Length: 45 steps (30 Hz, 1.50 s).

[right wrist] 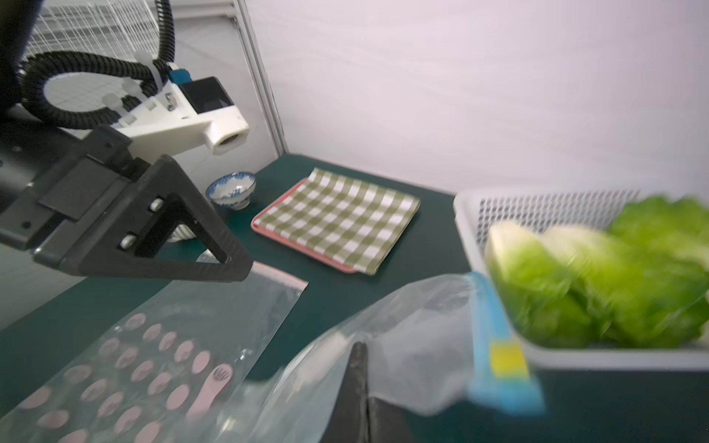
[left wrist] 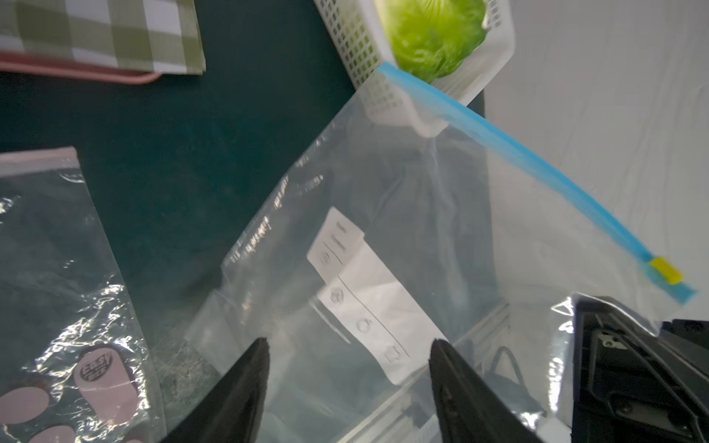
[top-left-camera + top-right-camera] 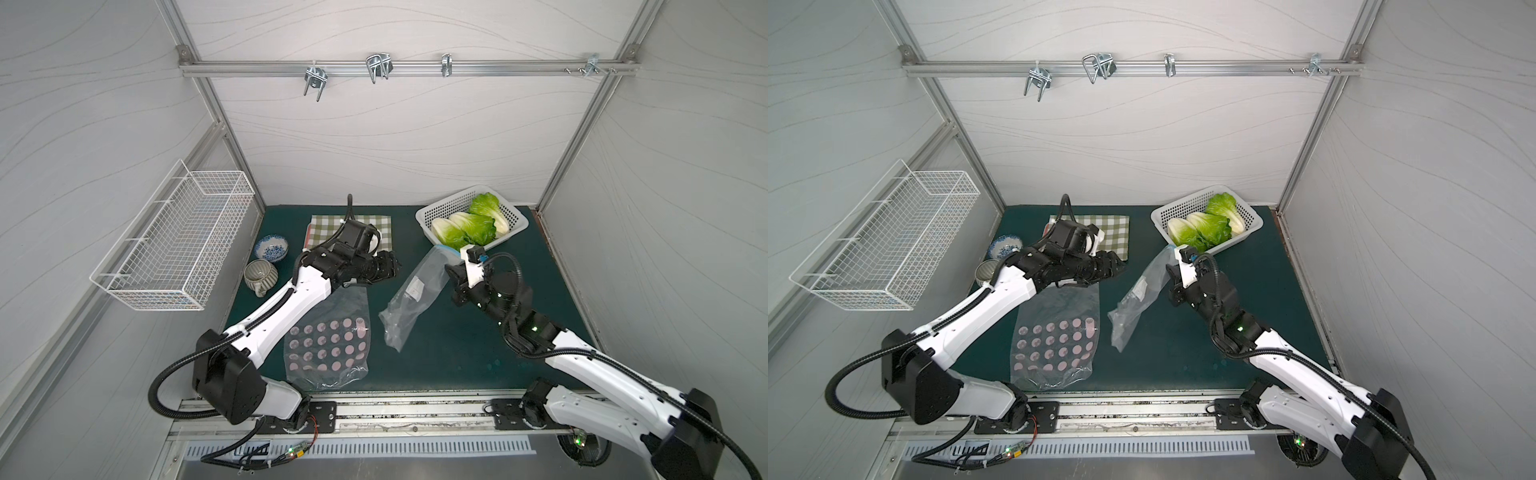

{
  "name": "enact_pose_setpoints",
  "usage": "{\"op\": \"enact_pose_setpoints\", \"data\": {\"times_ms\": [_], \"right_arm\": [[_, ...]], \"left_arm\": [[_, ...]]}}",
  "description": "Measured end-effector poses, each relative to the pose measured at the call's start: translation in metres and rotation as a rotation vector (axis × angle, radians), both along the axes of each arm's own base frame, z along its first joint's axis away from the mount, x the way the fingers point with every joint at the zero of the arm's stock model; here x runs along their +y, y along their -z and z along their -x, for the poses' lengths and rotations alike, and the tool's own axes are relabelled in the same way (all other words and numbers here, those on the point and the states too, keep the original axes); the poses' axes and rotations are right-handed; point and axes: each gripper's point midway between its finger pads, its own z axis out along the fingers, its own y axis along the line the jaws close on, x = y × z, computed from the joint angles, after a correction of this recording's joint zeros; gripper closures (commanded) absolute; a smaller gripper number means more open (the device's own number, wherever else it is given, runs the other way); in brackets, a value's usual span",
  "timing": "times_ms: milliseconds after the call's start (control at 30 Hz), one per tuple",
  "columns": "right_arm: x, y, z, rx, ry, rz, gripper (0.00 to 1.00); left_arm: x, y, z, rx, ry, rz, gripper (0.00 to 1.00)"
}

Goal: Put the chinese cabbages into a zipper bag and zip it
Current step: Pick up the zipper food storage bag at the center of the board.

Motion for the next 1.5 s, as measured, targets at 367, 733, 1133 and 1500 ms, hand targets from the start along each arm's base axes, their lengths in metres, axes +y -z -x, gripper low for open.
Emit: {"op": "enact_pose_setpoints", "data": {"times_ms": [367, 733, 1133, 1500], "right_arm": [[0.064, 0.0, 0.086, -0.323, -0.317, 0.312, 1.0], [0.065, 0.082, 0.114, -0.264, -0.37, 0.426, 1.0], [0.078, 0.145, 0.127, -0.155, -0.36, 0.457, 1.0], [0.078, 0.142, 0.125, -0.138, -0.337, 0.422, 1.0]], "left_arm": [[0.014, -0.051, 0.015, -0.023, -0.001, 0.097, 0.15], [0.022, 0.002, 0.038, 0.154, -0.003, 0.095, 0.21], [0.054, 0.056, 0.056, 0.29, -0.136, 0.182, 0.35], [0.054, 0.083, 0.057, 0.351, -0.193, 0.223, 0.43]]}}
